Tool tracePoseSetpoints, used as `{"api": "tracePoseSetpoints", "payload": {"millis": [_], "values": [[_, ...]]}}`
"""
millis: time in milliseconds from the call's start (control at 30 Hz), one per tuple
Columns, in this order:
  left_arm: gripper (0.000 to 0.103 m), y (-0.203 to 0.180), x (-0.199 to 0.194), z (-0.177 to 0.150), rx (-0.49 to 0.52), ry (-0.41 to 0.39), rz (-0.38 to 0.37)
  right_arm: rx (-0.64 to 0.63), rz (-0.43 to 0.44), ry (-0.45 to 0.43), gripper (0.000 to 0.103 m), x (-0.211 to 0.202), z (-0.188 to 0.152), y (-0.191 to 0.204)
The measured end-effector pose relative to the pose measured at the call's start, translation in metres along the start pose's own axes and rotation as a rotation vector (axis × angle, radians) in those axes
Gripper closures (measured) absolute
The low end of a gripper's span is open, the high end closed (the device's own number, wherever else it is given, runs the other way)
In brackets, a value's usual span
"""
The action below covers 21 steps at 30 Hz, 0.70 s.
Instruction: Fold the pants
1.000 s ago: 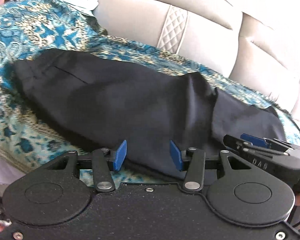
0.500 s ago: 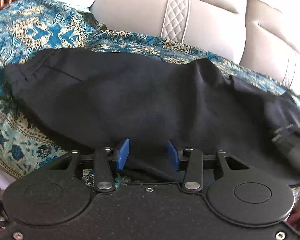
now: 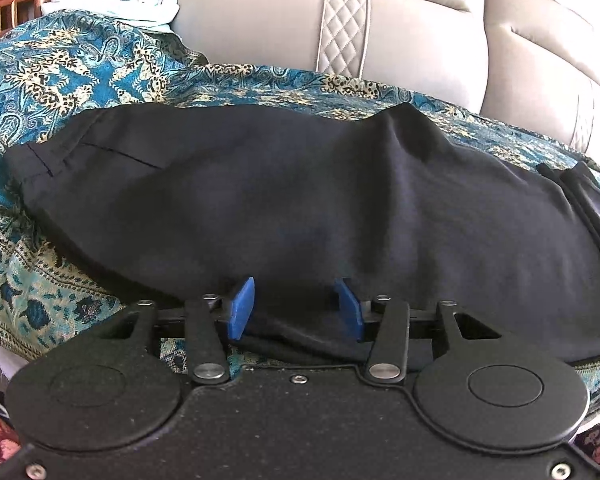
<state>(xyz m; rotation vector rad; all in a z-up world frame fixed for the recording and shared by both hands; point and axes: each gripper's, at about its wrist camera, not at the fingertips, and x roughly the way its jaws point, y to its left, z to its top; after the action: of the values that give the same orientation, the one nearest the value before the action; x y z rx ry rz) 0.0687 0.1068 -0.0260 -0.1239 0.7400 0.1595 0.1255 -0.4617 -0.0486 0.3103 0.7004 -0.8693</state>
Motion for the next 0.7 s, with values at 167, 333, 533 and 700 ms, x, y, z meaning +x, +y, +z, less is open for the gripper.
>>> {"api": "tracePoseSetpoints", "payload": {"millis": [167, 333, 533, 700], "values": [[0.058, 0.0, 0.001, 0.002, 0.005, 0.012, 0.002, -0.034, 0.008, -0.072, 0.029, -0.021, -0.009, 0.016], [0.057, -0.001, 0.003, 0.002, 0.012, 0.013, 0.008, -0.249, 0.371, -0.165, 0.029, -0.069, -0.022, 0.115], [0.056, -0.004, 0.003, 0.0, 0.018, 0.007, 0.017, -0.509, 0.72, -0.206, 0.029, -0.118, -0.057, 0.253], [0.055, -0.005, 0.003, 0.0, 0.019, 0.005, 0.017, -0.544, 0.607, -0.084, 0.04, -0.077, -0.058, 0.333]]}}
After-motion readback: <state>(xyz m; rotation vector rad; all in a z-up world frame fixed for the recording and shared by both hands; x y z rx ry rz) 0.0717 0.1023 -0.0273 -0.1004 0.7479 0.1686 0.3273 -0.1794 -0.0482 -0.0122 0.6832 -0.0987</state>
